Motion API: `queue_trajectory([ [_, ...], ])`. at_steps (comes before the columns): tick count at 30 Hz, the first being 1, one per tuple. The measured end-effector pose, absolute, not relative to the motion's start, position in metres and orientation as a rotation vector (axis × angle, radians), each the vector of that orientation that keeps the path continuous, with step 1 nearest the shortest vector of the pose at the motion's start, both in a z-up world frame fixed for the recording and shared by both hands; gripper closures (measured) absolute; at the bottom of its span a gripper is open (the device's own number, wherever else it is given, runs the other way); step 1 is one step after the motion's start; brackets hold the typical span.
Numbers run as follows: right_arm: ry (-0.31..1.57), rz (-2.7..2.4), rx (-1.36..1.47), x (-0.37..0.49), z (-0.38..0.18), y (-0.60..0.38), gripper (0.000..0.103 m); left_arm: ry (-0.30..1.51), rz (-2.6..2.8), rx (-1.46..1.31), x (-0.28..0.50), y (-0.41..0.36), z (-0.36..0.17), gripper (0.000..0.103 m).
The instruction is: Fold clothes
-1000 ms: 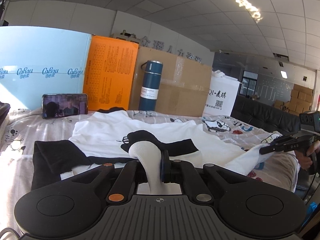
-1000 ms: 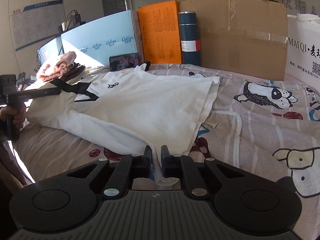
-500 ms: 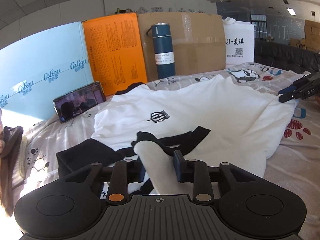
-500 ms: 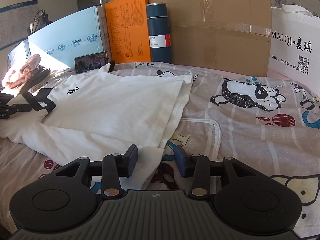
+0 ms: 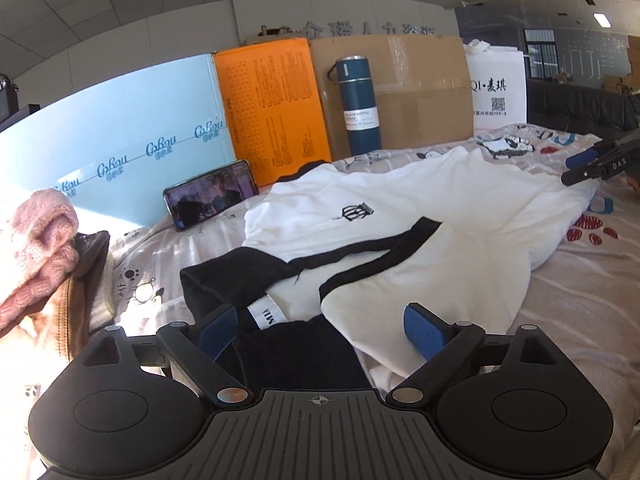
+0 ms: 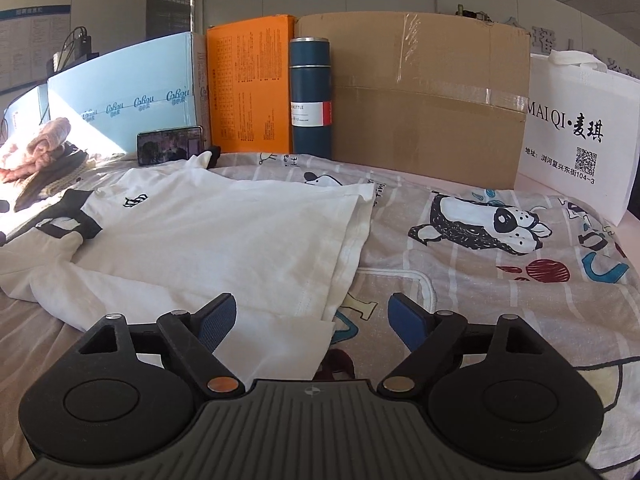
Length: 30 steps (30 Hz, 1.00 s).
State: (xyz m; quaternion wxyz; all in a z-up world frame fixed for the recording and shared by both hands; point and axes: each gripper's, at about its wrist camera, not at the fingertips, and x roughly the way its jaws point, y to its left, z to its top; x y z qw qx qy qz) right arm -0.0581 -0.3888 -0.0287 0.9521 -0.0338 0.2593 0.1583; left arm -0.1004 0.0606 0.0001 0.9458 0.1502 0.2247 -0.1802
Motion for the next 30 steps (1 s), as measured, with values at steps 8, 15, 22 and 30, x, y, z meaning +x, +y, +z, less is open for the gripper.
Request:
queue_trajectory([
  [8, 0.587, 0.278, -0.061, -0.050, -0.041, -0.389, 0.015, 0.487, -0.332, 0.352, -0.097, 0.060, -0.009, 0.004],
  [15, 0.423, 0.316, 0.046, -0.053, 0.006, -0.397, 0.014, 0.278, -0.307, 0.211, -0.087, 0.093, 0.054, 0.004],
  [22, 0.188, 0.364, 0.191, -0.022, 0.078, -0.387, 0.006, 0.114, -0.286, 0.108, -0.050, 0.109, 0.129, 0.004],
  [30, 0.213, 0.478, 0.389, 0.066, 0.102, -0.338, 0.000, 0.116, -0.403, 0.027, 0.032, 0.084, 0.151, 0.004],
])
